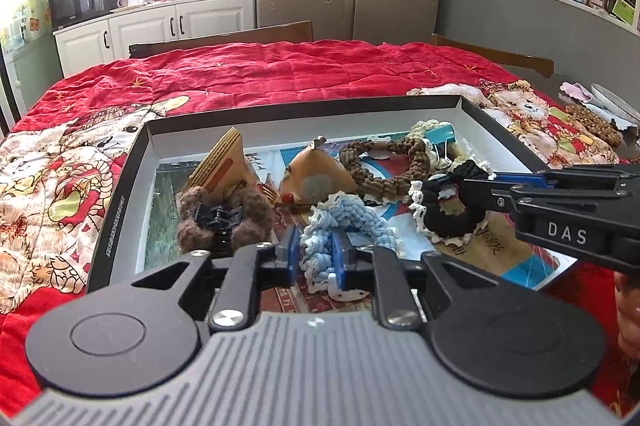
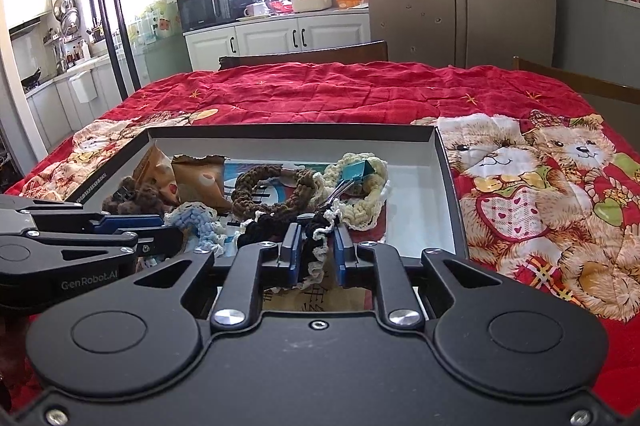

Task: Organize objects
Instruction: 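Lower the blue scrunchie into the box and open the left tool while the right tool releases the black scrunchie, then withdraw both tools and grasp the brown pompom hair clip with the right tool, then grasp the blue binder clip with the left tool while the right tool holds the pompom clip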

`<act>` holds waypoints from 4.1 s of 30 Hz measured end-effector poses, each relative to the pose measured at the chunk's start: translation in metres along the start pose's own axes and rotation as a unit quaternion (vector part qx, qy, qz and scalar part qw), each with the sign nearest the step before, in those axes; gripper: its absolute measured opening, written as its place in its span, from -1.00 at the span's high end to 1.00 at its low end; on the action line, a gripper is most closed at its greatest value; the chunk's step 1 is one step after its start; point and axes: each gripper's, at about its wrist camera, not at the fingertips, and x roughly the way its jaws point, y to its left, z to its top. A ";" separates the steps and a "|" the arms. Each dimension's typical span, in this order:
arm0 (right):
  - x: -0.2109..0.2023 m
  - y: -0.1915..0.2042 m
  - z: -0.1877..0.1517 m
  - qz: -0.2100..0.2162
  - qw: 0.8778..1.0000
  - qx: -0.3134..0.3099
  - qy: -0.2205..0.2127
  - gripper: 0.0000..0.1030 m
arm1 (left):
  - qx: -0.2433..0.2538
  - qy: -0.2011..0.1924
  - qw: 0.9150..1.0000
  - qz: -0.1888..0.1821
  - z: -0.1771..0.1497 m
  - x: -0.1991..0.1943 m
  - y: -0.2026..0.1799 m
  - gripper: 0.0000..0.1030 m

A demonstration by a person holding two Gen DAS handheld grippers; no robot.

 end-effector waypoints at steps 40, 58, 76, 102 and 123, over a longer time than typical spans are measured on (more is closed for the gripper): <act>-0.089 0.011 0.008 0.001 0.998 -0.025 -0.053 0.11 | 0.010 -0.079 0.997 -0.003 0.007 -0.086 -0.004 -0.65; -0.144 0.032 -0.020 0.011 0.995 -0.065 -0.073 0.02 | 0.010 -0.091 0.996 -0.001 -0.018 -0.131 0.002 -0.71; -0.130 0.069 -0.071 0.054 0.994 -0.096 -0.024 -0.01 | -0.018 -0.040 0.999 -0.013 -0.057 -0.119 0.009 -0.72; -0.108 0.073 -0.091 0.032 0.994 -0.108 -0.006 0.31 | -0.027 -0.003 0.999 -0.021 -0.069 -0.076 -0.005 -0.54; -0.124 0.060 -0.092 0.027 0.994 -0.108 -0.016 0.31 | -0.065 0.005 0.998 -0.002 -0.068 -0.066 -0.005 0.46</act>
